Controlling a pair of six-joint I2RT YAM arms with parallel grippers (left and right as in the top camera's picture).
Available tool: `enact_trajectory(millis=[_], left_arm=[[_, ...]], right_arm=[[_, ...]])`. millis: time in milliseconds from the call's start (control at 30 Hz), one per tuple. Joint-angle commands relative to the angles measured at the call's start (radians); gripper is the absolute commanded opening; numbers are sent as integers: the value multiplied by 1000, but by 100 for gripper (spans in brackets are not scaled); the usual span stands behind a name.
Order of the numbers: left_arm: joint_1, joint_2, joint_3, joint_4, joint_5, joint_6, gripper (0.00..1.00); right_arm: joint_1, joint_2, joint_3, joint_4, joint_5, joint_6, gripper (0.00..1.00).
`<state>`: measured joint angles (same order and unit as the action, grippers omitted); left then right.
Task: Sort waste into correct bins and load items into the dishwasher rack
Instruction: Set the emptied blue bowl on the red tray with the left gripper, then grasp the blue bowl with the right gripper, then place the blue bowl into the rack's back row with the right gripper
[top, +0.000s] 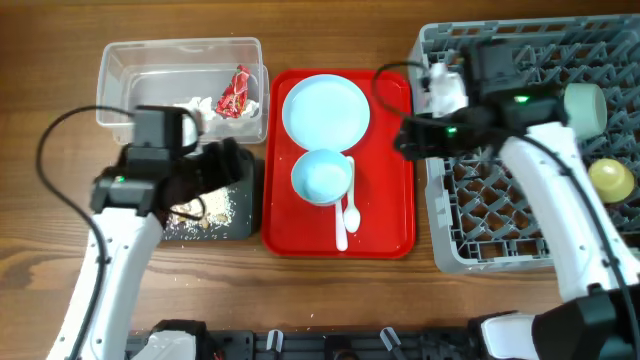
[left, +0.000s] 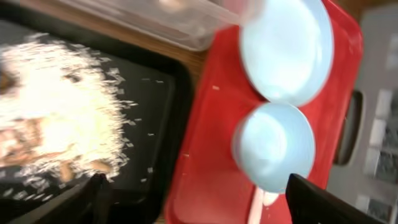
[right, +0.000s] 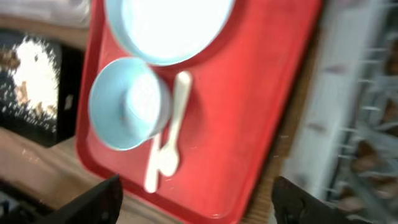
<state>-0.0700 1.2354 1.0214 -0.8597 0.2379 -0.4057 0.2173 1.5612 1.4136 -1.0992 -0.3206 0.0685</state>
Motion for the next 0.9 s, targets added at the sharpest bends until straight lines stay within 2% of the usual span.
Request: enact_trajectory(millis=[0,200,267,367,467,533,600,767,867], left_arm=[[87,-8,6,-25,0,1,92],[96,-8,6,-24,0,1,93],[96,-8,6,-24,0,1,93],[96,-8,6,-24,0,1,93],[96,-8,6,-24,0,1,94],[96,-8,6,-24,0,1,94],[96,-8,6,-24,0,1,94],[96,-8,6,-24,0,1,93],[96,-8,6,-24,0,1,93]], right_arm=[[113,86,-2,14,58,135,75],[240,248,-2,61,62,227,65],[264,309,-2,91,62,271,57],[274,373,-2,120,67,320,39],[274,407,-2,135,116,361,34],[274,412,-2,152,126,361,24],[274,410,-2,167,125,361,5],[250,363,30,154,141,350,4],[217,281,77,126,233,332,4]])
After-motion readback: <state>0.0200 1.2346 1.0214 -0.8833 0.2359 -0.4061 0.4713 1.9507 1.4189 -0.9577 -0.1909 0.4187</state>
